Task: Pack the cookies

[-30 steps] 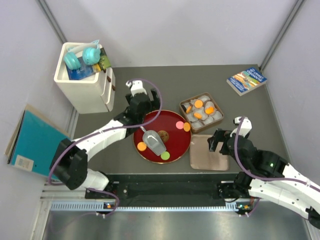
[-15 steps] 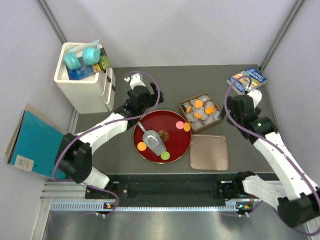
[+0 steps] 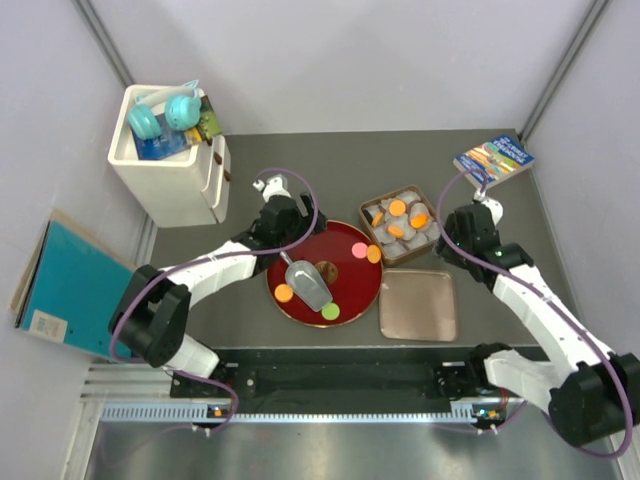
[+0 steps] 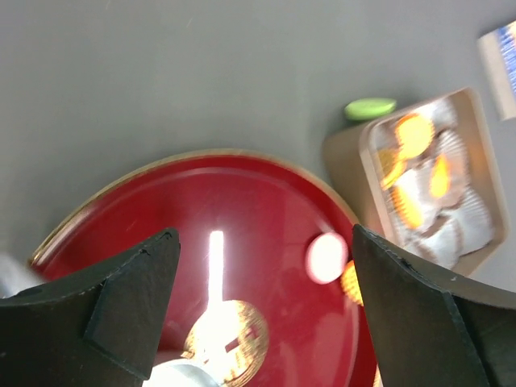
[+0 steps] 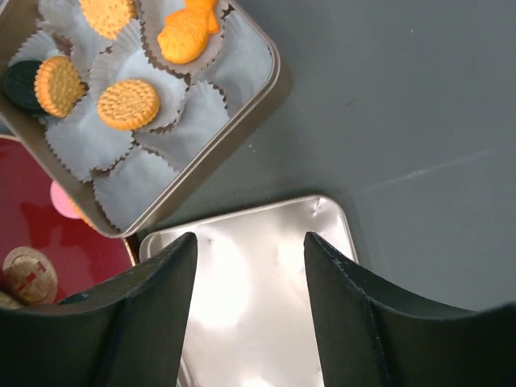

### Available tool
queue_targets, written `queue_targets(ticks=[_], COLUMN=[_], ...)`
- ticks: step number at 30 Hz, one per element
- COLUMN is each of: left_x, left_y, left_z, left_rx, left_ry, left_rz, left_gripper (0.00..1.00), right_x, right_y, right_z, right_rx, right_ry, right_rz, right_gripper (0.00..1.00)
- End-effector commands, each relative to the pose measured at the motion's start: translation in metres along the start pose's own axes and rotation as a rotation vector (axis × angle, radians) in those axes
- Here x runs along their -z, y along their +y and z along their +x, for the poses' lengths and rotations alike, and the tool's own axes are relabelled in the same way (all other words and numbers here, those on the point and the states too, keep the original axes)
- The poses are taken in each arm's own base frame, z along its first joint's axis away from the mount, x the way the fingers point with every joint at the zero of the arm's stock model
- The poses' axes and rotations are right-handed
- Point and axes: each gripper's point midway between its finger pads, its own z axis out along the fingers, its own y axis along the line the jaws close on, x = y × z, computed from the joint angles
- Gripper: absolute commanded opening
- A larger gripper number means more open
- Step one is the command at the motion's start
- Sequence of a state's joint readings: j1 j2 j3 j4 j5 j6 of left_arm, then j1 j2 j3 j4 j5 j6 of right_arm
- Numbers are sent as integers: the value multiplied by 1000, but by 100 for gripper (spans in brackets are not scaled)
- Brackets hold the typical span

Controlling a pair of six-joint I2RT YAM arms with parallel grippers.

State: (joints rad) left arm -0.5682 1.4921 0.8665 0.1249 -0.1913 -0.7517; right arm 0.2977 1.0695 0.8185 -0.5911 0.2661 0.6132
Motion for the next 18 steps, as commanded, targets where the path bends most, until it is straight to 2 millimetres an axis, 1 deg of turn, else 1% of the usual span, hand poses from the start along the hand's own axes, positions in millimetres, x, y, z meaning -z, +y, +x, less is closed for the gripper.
queue_targets(ticks=[1, 2, 3, 4, 5, 6, 7, 9, 10, 11, 13, 16, 18], left_x=[8, 5, 4, 2, -2, -5, -10, -14, -17, -18, -17, -20, -20], left_y=[4, 9, 11, 11, 10, 12, 8, 8, 3, 3, 0, 0, -2], left_z=[-2, 2, 3, 4, 4, 5, 2, 3, -1, -2, -4, 0, 0], left_rx=[0, -5, -14, -20, -24, -29, -31, -51, -53, -55, -53, -49, -46], left_ry=[-18, -10, -9, -6, -5, -2, -3, 19, 15, 14, 5, 13, 18], left_rz=[-12, -26, -33, -34, -37, -48, -49, -60, -56, -57, -43, -40, -35], left_gripper=[91, 90, 88, 87, 85, 81, 79, 73, 68, 63, 46, 43, 44], right_x=[18, 20, 26, 26, 29, 33, 35, 40, 40, 40, 38, 27, 20], right_y=[17, 18, 21, 19, 20, 18, 17, 11, 9, 4, -1, -15, -30], right_z=[-16, -13, -12, -6, -4, 0, 1, 4, 6, 9, 13, 24, 33], right_rx=[-84, -83, -86, -86, -88, -94, -100, -99, -95, -91, -86, -77, -66], right_ry=[-108, -105, -107, -101, -104, -113, -124, -133, -130, -121, -111, -74, -36], right_rz=[-140, -152, -190, -199, -214, -236, -244, -237, -231, -213, -190, -103, -14], right_gripper=[55, 57, 60, 61, 62, 62, 62, 61, 61, 60, 58, 57, 57])
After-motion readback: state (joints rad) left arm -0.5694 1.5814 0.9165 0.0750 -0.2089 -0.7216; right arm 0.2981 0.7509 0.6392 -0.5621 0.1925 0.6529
